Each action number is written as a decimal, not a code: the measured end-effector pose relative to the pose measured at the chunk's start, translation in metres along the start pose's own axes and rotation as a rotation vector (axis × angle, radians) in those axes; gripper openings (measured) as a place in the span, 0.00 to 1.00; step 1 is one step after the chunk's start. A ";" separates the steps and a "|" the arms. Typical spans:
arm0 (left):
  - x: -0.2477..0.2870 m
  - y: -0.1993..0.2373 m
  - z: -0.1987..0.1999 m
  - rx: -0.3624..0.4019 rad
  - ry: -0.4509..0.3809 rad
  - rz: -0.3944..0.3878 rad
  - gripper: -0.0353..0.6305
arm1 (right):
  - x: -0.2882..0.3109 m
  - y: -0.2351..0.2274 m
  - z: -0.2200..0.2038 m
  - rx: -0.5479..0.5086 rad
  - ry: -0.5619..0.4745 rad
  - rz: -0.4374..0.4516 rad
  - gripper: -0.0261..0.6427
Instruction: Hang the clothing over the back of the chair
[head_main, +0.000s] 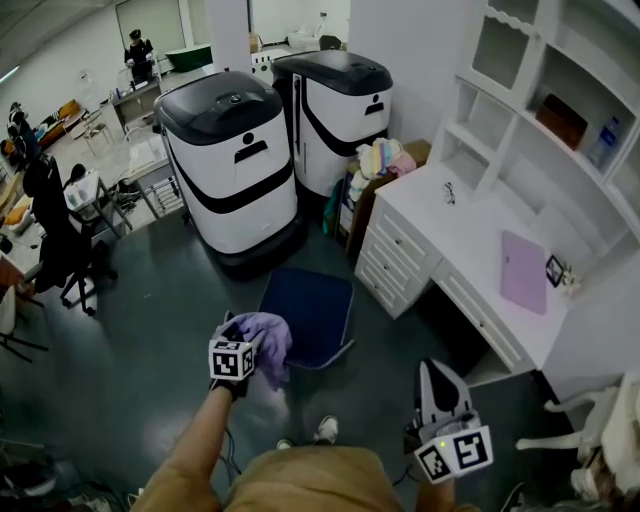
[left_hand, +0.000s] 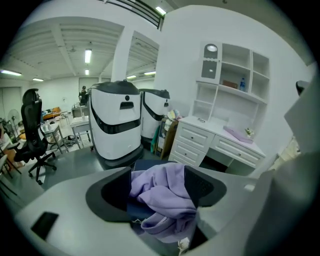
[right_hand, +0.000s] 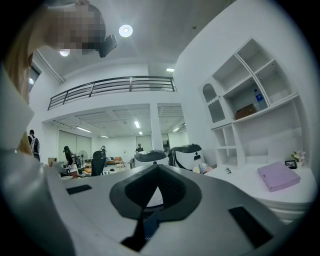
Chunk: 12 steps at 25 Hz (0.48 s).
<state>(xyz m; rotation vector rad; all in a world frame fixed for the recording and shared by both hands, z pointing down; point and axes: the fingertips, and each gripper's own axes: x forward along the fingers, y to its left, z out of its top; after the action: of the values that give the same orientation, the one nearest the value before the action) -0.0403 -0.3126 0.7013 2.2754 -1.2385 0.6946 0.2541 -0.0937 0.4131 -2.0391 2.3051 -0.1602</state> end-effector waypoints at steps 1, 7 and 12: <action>-0.003 0.002 0.002 -0.009 -0.008 0.001 0.53 | 0.002 0.002 -0.001 0.001 0.002 0.006 0.04; -0.028 0.017 0.013 -0.066 -0.041 0.036 0.53 | 0.013 0.017 -0.002 0.006 0.004 0.055 0.04; -0.050 0.030 0.025 -0.081 -0.080 0.078 0.44 | 0.021 0.027 -0.005 0.008 0.007 0.090 0.04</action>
<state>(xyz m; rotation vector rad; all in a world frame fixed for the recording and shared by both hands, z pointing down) -0.0838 -0.3115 0.6555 2.2184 -1.3736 0.5744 0.2243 -0.1106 0.4152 -1.9293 2.3904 -0.1720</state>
